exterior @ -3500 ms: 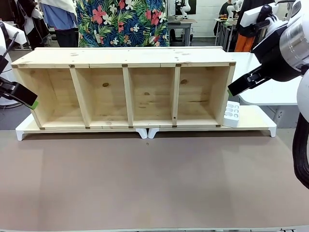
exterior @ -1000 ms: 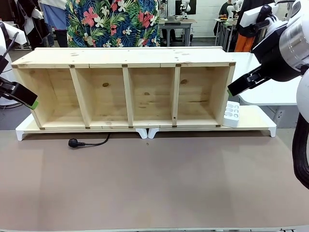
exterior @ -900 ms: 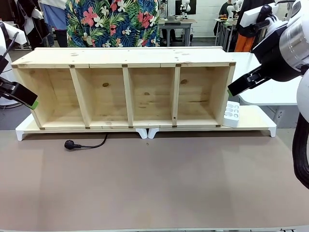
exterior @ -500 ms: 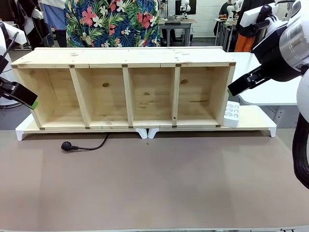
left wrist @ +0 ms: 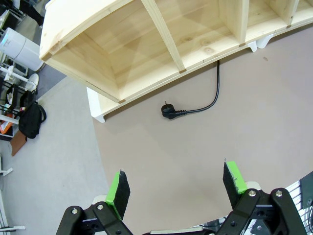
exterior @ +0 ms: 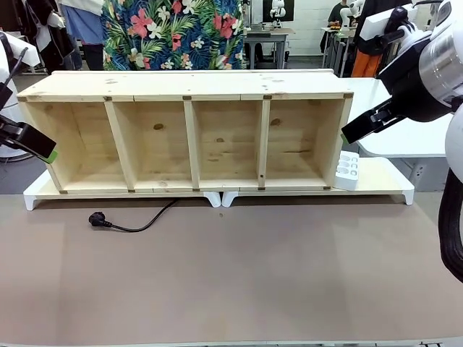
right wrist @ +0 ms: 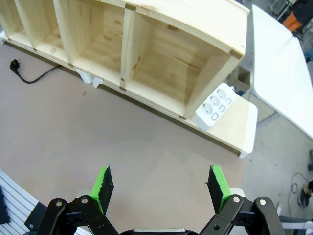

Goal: Perform cable management.
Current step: When the cord part of the Power Cable appears at the lower middle area of the table and stops, grasp the cord part of the Power Cable.

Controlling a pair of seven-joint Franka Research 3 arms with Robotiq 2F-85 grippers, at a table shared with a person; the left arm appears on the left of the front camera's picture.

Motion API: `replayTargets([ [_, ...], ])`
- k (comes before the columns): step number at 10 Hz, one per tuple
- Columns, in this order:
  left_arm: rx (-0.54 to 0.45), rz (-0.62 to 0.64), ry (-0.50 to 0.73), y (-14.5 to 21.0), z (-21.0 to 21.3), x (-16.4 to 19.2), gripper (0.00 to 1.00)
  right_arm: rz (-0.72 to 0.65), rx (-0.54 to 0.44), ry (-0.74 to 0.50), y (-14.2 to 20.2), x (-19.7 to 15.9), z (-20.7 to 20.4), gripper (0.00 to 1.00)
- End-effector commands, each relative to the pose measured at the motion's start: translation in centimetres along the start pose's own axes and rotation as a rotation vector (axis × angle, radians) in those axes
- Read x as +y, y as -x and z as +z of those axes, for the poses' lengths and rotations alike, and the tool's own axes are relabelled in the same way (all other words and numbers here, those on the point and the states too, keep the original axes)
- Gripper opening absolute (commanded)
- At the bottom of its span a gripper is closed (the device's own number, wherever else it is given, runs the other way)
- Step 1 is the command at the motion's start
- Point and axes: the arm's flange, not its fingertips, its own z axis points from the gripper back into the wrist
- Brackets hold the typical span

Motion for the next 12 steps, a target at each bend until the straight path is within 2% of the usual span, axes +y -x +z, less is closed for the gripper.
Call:
replayTargets([
  [1, 0.0, -0.007, 0.0, -0.09, -0.13, 0.01, 1.0, -0.001, 0.0, 0.0, 0.0, -0.03, -0.02, 1.0],
  [12, 0.0, -0.007, 0.0, -0.09, -0.13, 0.01, 1.0, -0.001, 0.0, 0.0, 0.0, -0.03, -0.02, 1.0],
])
